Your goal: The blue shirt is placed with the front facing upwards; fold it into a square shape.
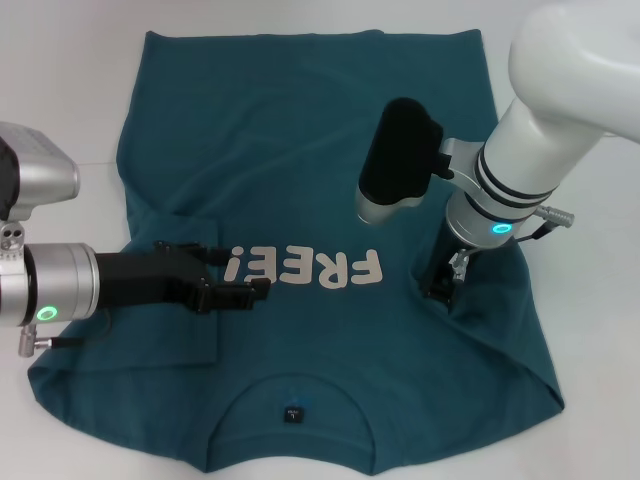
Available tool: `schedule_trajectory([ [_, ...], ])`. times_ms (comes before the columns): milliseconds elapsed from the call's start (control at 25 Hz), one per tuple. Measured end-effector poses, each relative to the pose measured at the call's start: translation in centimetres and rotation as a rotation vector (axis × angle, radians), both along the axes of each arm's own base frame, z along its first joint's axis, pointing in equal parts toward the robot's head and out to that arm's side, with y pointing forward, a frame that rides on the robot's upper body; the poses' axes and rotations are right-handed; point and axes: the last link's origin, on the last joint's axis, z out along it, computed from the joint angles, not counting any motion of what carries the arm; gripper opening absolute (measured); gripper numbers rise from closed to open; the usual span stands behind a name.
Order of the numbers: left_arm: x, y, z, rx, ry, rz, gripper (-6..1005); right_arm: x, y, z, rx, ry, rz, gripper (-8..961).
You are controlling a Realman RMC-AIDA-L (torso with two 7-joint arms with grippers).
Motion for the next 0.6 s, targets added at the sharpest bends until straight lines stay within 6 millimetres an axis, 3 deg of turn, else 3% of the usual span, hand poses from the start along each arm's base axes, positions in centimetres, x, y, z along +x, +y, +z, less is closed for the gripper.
schedule_trajectory([
  [600, 0.0, 0.1, 0.1, 0.004, 0.002, -0.001, 854, -2.6, -0.4, -0.1, -0.029, 0.081, 0.008, 3],
])
